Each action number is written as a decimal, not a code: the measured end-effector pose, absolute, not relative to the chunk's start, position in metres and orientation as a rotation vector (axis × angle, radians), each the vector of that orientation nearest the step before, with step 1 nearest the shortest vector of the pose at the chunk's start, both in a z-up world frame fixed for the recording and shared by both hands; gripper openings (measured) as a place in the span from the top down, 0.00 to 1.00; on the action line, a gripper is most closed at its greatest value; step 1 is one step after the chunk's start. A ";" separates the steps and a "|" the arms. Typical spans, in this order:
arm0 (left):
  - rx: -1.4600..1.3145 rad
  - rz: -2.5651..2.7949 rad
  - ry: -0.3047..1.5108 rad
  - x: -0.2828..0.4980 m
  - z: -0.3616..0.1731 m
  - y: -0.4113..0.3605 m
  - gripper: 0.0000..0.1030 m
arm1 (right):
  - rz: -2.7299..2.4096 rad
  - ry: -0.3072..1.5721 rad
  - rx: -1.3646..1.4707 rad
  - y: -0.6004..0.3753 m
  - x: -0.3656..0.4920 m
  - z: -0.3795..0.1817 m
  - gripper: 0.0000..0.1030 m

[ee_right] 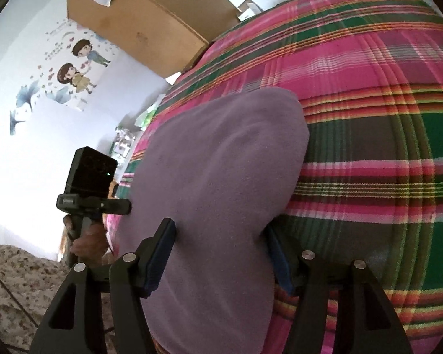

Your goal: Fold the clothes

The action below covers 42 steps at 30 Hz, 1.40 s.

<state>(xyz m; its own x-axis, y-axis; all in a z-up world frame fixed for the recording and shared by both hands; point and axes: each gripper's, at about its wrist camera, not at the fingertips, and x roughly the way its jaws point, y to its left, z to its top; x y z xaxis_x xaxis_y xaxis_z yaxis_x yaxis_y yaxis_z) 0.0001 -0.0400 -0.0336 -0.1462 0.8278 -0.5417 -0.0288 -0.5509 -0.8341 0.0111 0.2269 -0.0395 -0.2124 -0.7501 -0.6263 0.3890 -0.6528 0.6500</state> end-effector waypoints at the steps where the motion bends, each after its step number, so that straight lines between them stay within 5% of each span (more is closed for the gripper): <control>1: -1.500 1.766 -0.926 0.001 -0.035 -0.043 0.52 | -1.957 -0.443 1.282 0.226 0.013 -0.038 0.38; 7: -1.493 1.804 -0.919 0.007 -0.035 -0.049 0.57 | -2.075 -0.229 1.237 0.211 0.028 -0.032 0.43; 26: -1.482 1.990 -0.755 0.028 -0.012 -0.048 0.65 | -2.357 -0.016 1.168 0.183 0.056 -0.025 0.69; 42: -1.391 2.058 -0.752 0.014 0.024 -0.080 0.70 | -2.424 -0.129 1.078 0.164 0.056 0.004 0.73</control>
